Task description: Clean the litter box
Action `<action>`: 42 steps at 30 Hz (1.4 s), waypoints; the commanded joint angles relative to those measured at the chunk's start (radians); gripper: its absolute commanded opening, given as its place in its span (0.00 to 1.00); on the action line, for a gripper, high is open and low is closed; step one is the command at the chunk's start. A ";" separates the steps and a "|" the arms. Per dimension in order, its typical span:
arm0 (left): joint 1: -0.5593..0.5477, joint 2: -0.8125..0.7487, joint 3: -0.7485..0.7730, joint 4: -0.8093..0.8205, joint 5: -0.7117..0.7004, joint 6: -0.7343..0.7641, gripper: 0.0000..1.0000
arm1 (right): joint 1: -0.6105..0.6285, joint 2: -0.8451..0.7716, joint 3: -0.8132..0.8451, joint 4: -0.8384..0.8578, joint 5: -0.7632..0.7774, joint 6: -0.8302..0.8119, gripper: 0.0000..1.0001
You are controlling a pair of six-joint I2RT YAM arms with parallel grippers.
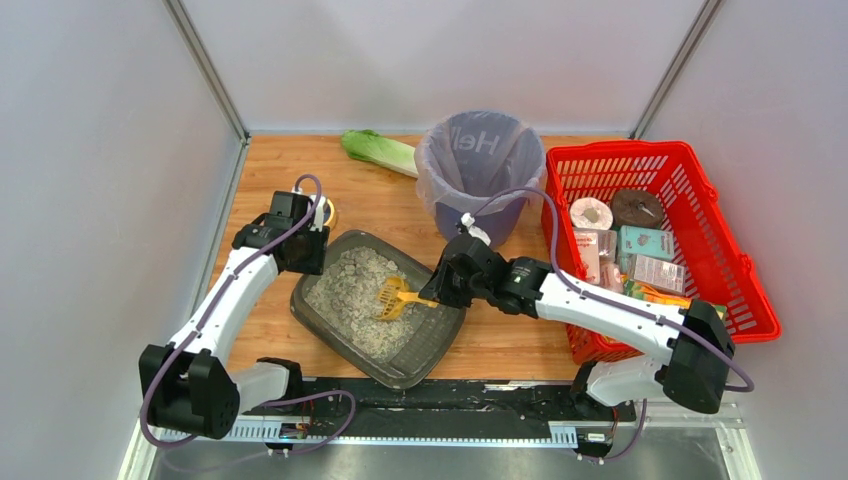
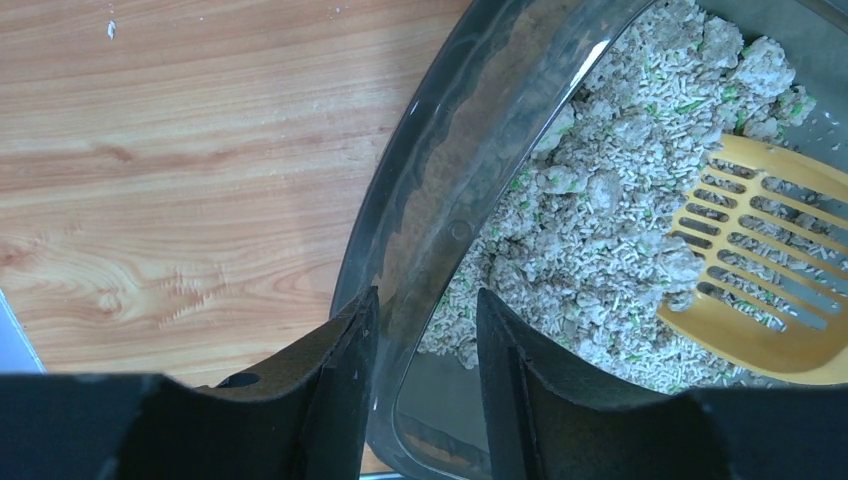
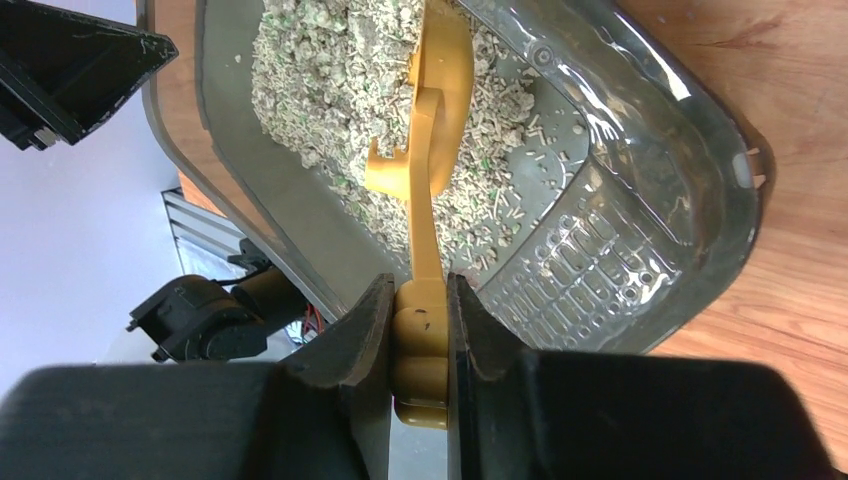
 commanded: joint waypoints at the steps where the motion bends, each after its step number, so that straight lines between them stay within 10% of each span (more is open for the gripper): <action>1: -0.005 0.017 0.035 -0.008 0.020 0.007 0.48 | -0.004 0.021 -0.091 0.100 0.058 0.061 0.00; 22: -0.005 -0.001 0.043 -0.003 0.008 0.007 0.62 | 0.004 0.101 -0.508 0.818 0.028 0.245 0.00; 28: -0.005 -0.036 0.043 0.007 -0.023 0.004 0.79 | 0.003 0.006 -0.555 0.847 0.029 0.239 0.00; 42: -0.005 -0.163 0.019 0.064 -0.116 0.013 0.80 | -0.011 -0.247 -0.663 0.766 0.044 0.205 0.00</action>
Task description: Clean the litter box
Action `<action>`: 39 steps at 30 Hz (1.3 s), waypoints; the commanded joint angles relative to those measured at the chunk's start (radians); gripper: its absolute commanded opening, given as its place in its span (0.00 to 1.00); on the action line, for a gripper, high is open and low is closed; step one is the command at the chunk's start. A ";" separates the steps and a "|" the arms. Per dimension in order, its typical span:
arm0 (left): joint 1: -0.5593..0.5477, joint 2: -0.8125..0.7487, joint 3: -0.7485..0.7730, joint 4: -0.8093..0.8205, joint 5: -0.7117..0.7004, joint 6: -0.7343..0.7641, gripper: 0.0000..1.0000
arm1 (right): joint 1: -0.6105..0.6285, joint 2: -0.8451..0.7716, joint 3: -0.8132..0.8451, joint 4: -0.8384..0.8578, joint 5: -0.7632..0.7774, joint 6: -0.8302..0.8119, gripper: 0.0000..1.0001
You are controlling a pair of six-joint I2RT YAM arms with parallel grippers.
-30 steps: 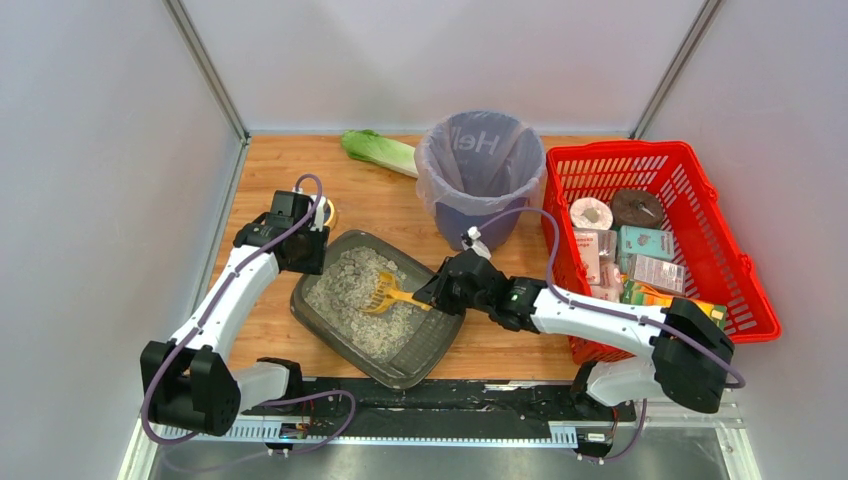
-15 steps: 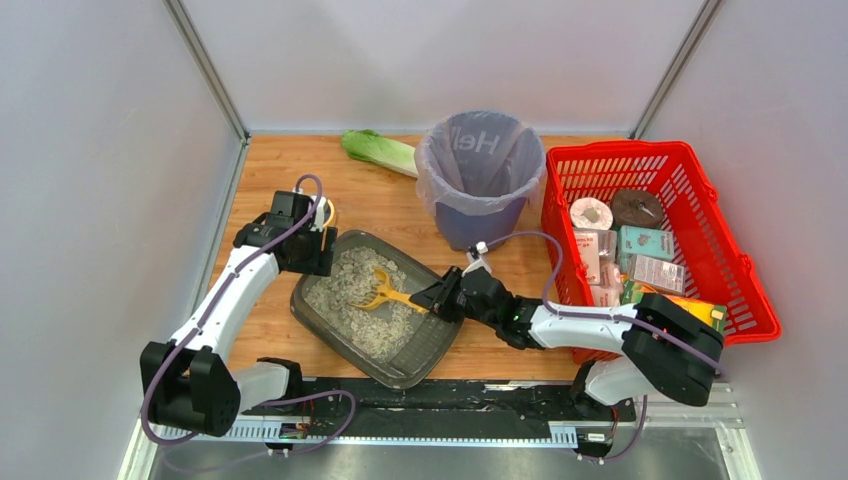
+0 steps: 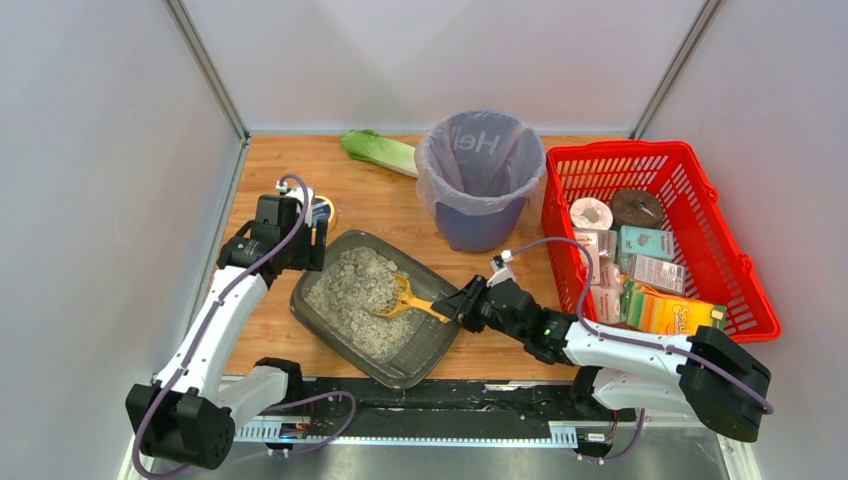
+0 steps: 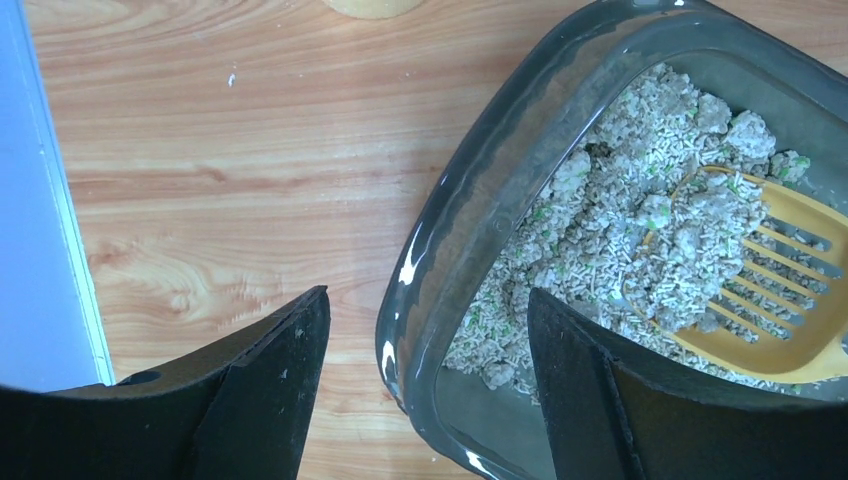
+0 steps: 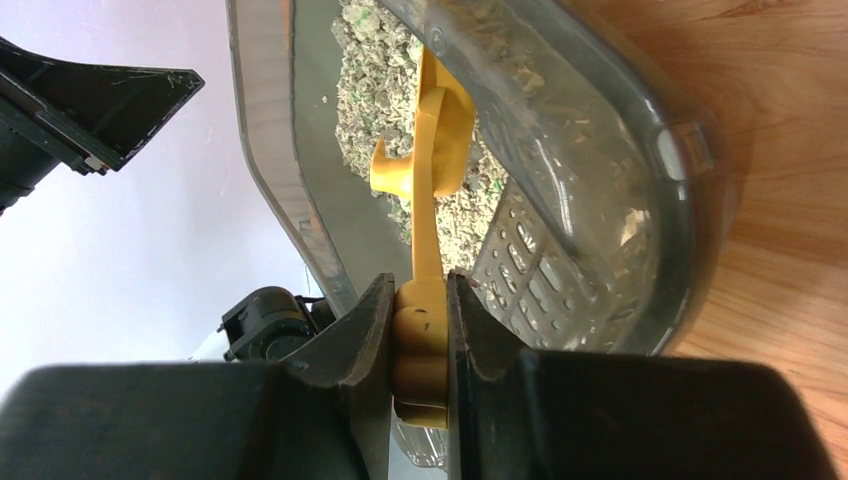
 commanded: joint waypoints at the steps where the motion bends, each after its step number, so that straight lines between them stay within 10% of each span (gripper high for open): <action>1: -0.004 -0.034 0.015 0.044 -0.031 0.014 0.80 | -0.009 -0.045 -0.063 0.039 0.016 -0.030 0.00; 21: -0.003 -0.043 0.328 0.112 0.035 -0.013 0.83 | -0.038 -0.243 -0.160 0.188 -0.036 -0.002 0.00; 39: -0.001 -0.132 0.159 0.207 -0.195 0.067 0.83 | -0.017 -0.284 -0.153 0.287 -0.079 0.113 0.00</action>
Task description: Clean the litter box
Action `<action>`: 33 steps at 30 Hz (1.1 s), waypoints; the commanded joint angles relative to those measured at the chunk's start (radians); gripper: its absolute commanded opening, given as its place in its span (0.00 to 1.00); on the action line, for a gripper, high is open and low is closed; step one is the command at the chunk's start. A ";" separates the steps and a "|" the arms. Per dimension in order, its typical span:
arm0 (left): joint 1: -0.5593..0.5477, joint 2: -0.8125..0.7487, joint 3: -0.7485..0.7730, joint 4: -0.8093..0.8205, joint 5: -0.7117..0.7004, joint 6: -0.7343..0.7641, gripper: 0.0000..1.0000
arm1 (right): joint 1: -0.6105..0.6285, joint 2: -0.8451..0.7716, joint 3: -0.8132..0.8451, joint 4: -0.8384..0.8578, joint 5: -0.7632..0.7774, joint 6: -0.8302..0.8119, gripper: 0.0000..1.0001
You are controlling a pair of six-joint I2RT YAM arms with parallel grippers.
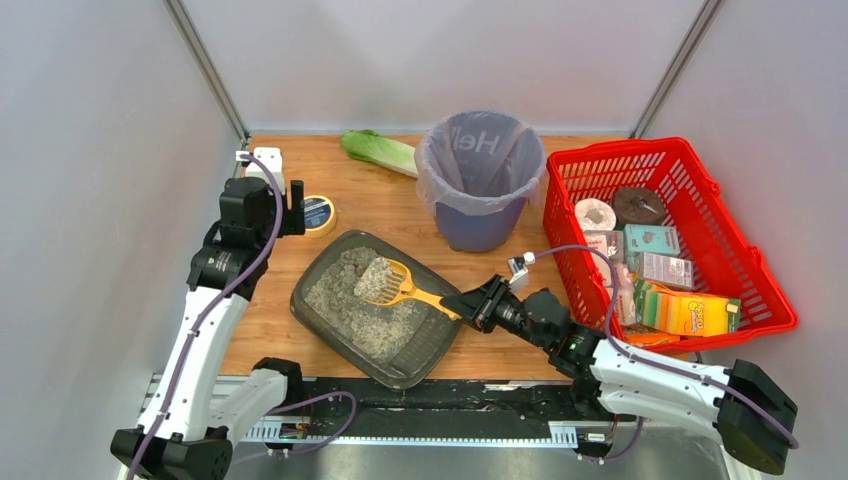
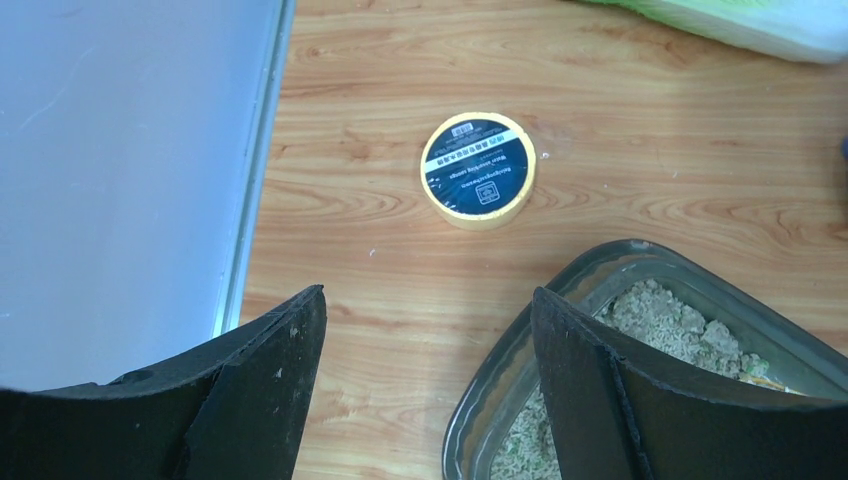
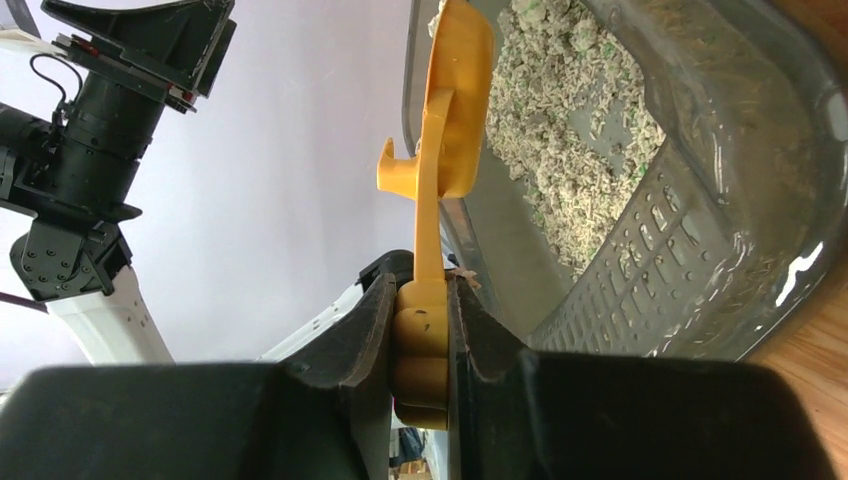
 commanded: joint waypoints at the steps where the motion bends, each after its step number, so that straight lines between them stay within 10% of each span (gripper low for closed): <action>1: -0.001 -0.015 0.002 0.055 -0.025 0.017 0.83 | 0.009 -0.011 -0.016 0.160 0.000 0.041 0.00; 33: -0.001 -0.044 -0.036 0.101 -0.047 0.009 0.84 | 0.079 -0.006 -0.083 0.467 0.044 -0.080 0.00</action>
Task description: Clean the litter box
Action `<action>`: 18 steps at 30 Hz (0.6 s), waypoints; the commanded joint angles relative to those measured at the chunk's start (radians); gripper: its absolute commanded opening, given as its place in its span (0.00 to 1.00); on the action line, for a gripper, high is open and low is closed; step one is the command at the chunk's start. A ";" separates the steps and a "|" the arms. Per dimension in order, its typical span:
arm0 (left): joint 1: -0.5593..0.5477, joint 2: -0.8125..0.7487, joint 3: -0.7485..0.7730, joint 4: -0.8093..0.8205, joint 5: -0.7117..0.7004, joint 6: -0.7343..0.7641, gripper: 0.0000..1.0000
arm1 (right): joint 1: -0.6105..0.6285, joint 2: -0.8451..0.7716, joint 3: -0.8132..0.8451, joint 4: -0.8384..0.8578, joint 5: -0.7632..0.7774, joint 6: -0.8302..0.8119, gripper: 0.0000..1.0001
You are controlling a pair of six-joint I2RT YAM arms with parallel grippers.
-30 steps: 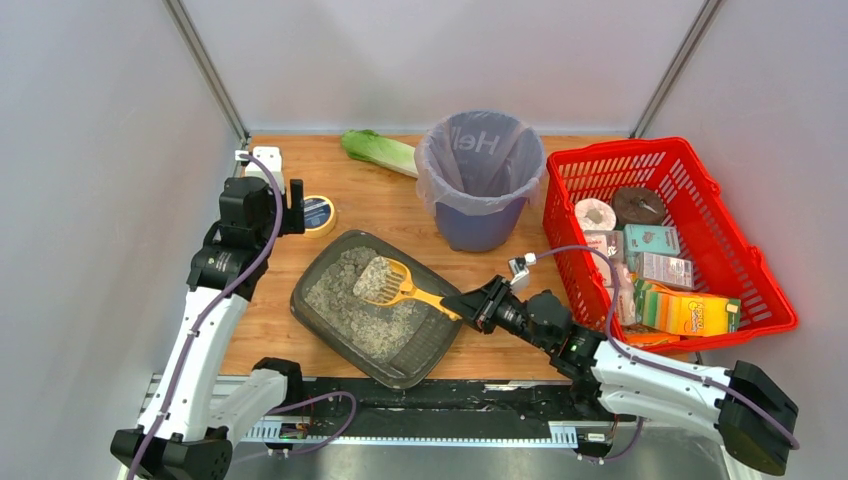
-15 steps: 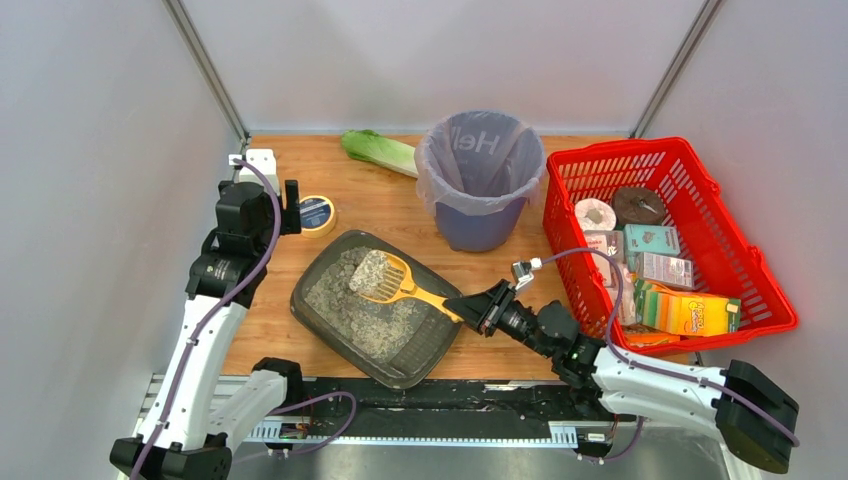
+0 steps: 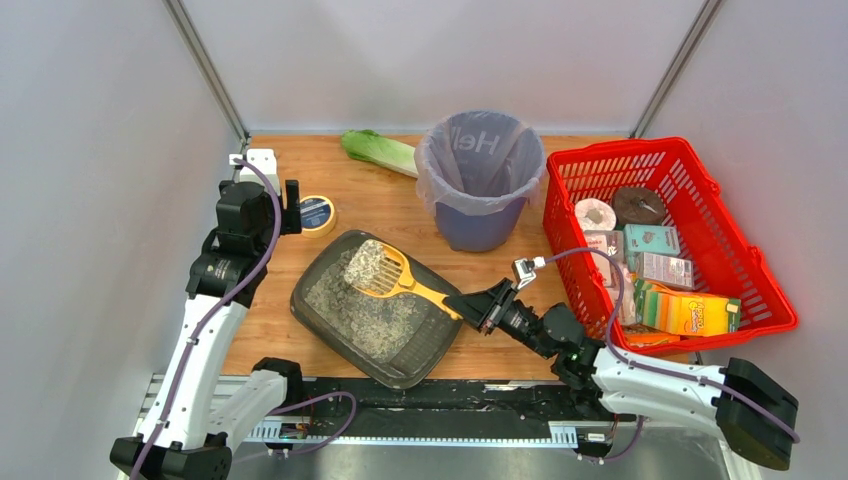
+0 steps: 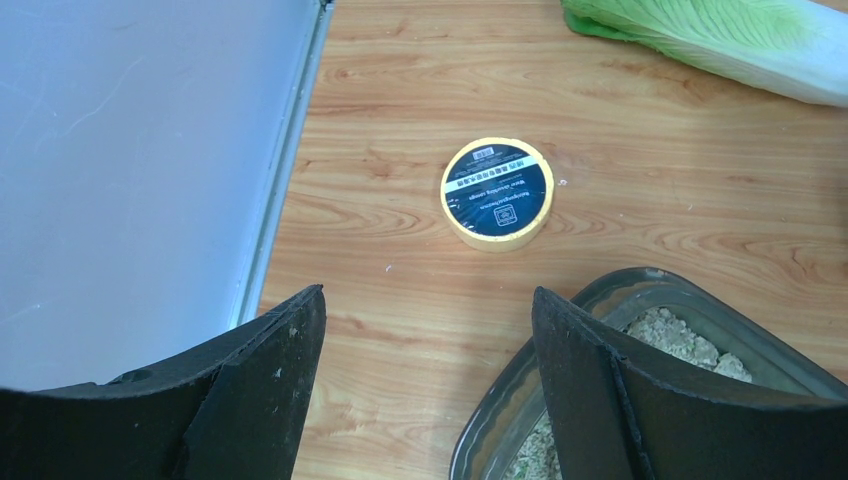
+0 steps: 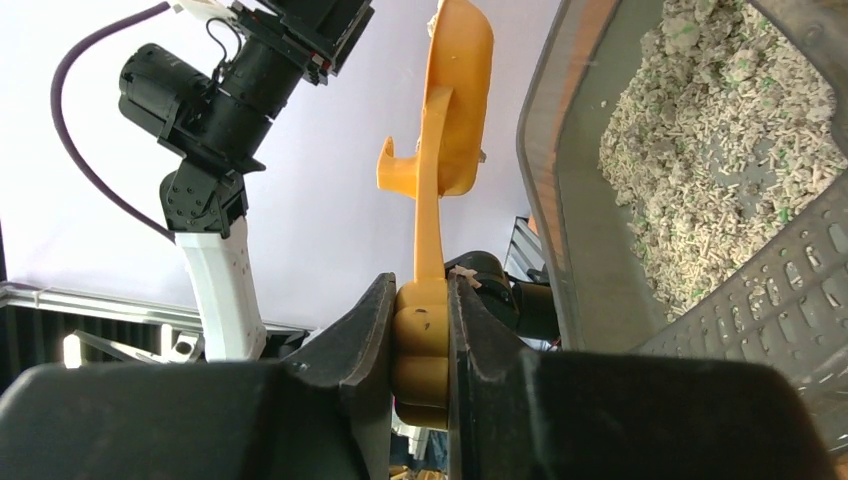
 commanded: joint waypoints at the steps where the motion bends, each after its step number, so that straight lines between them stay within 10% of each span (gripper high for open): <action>1: -0.001 -0.001 -0.003 0.037 0.012 0.010 0.84 | 0.028 0.027 0.049 0.116 -0.006 -0.066 0.00; 18: -0.001 0.001 -0.001 0.035 0.024 0.005 0.84 | 0.047 0.094 -0.002 0.240 0.033 -0.015 0.00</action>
